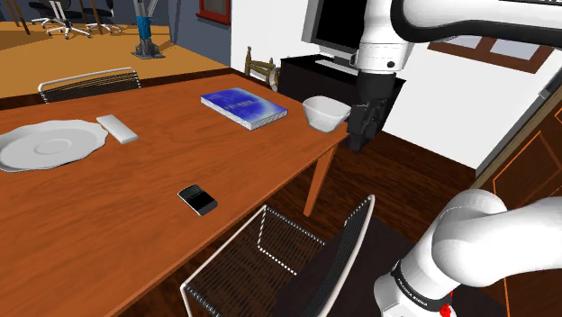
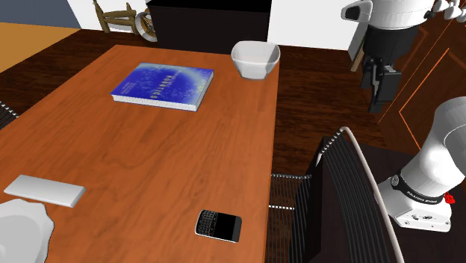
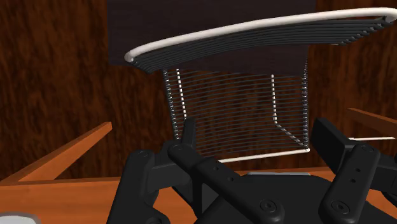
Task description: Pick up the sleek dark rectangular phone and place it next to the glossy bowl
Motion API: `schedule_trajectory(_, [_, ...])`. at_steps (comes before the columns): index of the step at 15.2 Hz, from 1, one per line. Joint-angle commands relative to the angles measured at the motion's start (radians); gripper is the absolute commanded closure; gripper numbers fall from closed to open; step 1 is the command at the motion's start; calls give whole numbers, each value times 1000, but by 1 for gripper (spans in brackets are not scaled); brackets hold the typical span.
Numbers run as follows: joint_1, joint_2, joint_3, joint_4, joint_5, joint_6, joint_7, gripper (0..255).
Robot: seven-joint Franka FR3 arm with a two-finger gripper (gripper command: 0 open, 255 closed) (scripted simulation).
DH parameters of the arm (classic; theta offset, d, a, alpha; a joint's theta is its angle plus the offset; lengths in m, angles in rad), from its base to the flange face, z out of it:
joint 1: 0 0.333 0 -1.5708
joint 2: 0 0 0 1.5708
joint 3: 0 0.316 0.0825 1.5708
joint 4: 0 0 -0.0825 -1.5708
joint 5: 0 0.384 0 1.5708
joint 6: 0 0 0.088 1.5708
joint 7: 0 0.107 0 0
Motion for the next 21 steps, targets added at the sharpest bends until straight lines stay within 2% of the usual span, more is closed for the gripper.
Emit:
schedule_trajectory(1, [0,0,0,0,0,0,0,0])
schedule_trajectory(11, [47,313,131,93,54,222,94,0])
schedule_trajectory(21, [90,677,237,308,12,365,206,0])
